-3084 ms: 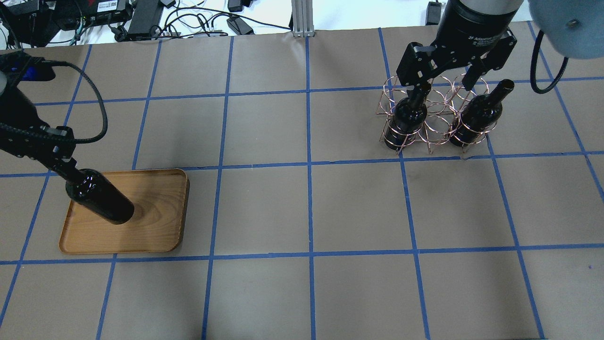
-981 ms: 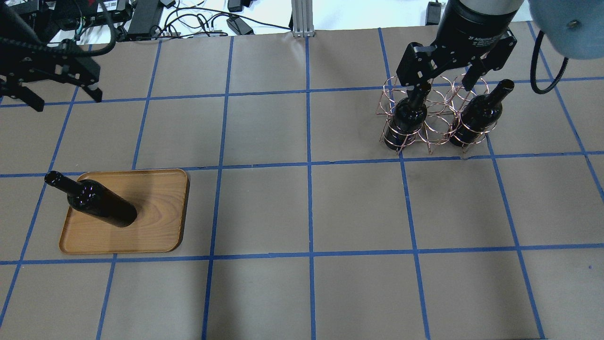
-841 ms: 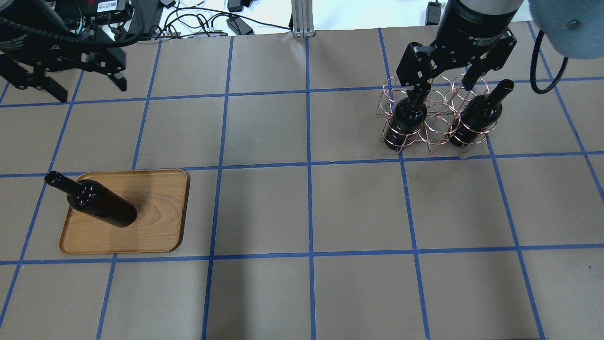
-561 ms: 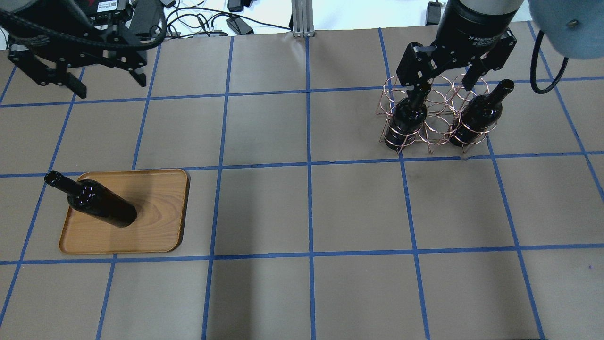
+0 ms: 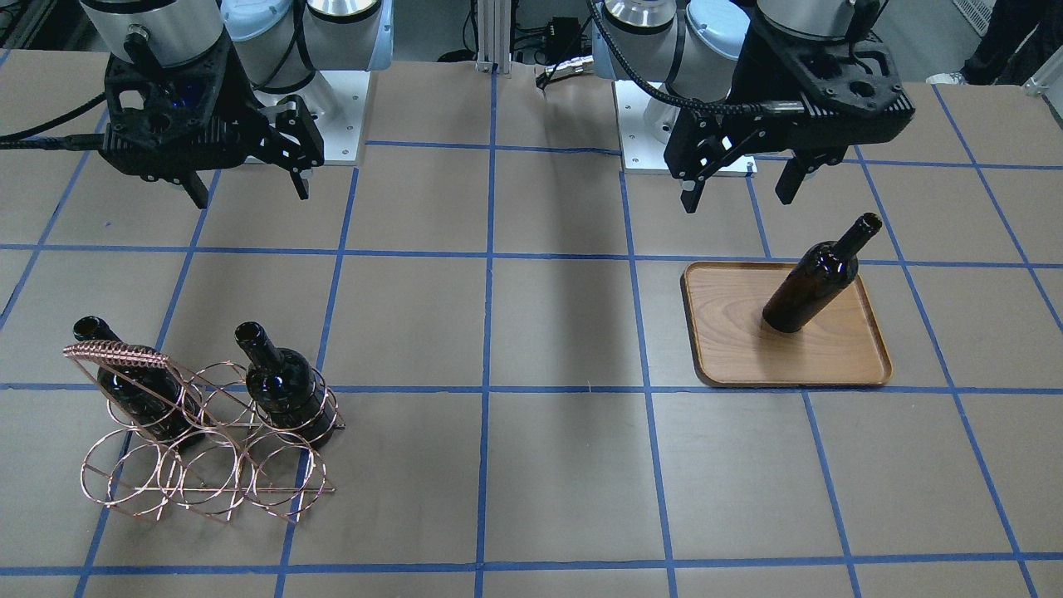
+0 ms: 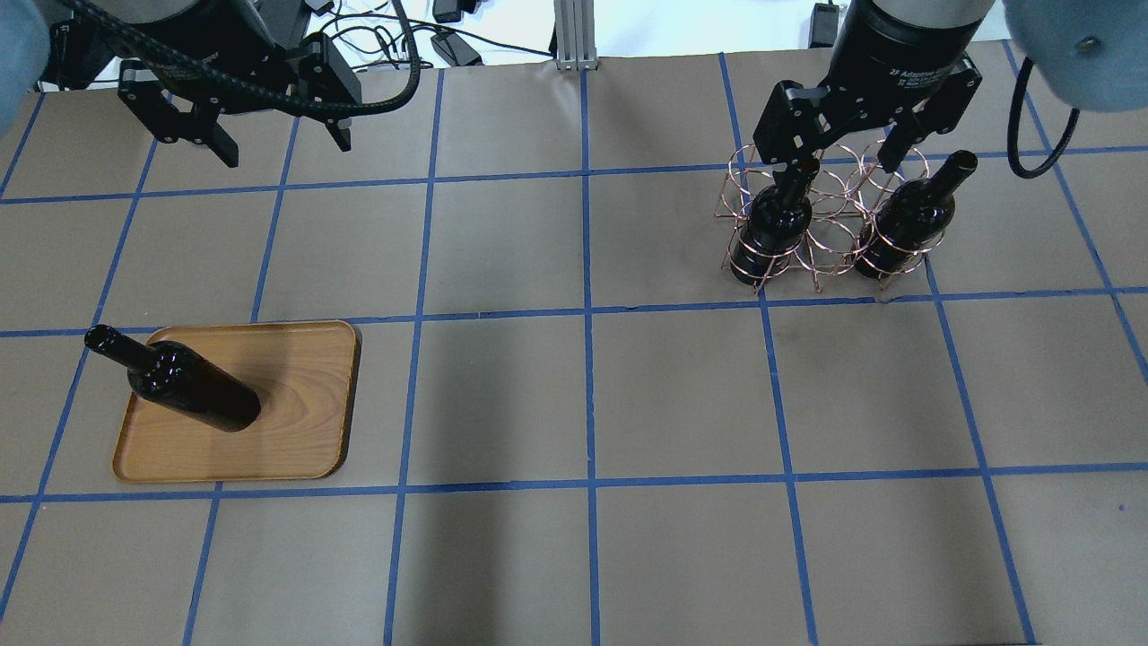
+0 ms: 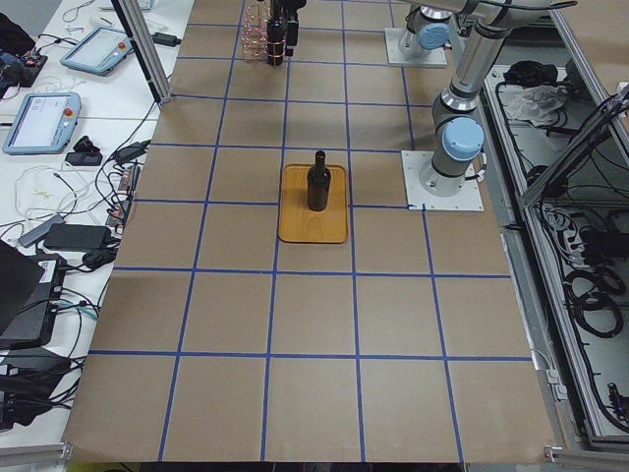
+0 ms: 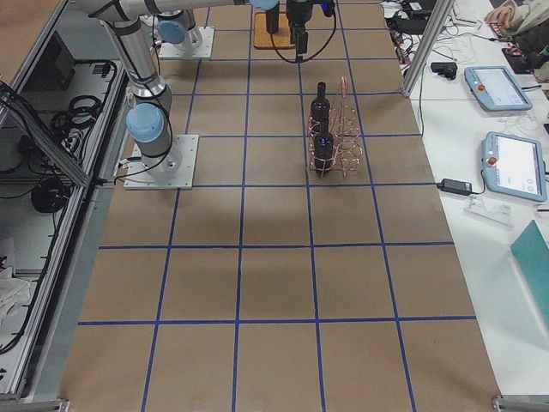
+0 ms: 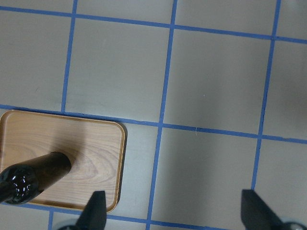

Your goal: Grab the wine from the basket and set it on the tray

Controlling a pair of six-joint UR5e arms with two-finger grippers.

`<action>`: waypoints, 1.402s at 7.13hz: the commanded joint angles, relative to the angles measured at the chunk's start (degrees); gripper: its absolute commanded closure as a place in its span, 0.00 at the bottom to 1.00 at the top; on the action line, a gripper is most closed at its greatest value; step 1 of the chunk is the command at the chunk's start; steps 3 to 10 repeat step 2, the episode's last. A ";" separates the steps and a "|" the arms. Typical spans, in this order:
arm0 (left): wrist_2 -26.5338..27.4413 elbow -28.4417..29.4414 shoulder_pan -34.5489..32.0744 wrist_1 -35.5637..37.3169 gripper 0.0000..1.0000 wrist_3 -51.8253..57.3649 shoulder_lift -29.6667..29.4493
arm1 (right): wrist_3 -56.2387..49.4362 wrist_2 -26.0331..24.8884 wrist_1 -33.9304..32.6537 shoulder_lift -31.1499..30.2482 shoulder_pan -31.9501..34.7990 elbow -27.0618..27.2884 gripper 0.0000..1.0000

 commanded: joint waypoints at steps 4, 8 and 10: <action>0.11 -0.22 0.06 0.10 0.00 0.13 0.58 | 0.04 0.15 -0.22 0.00 0.00 -0.02 0.00; 0.11 -0.22 0.06 0.10 0.00 0.13 0.58 | 0.04 0.15 -0.22 0.00 0.00 -0.02 0.00; 0.11 -0.22 0.06 0.10 0.00 0.13 0.58 | 0.04 0.15 -0.22 0.00 0.00 -0.02 0.00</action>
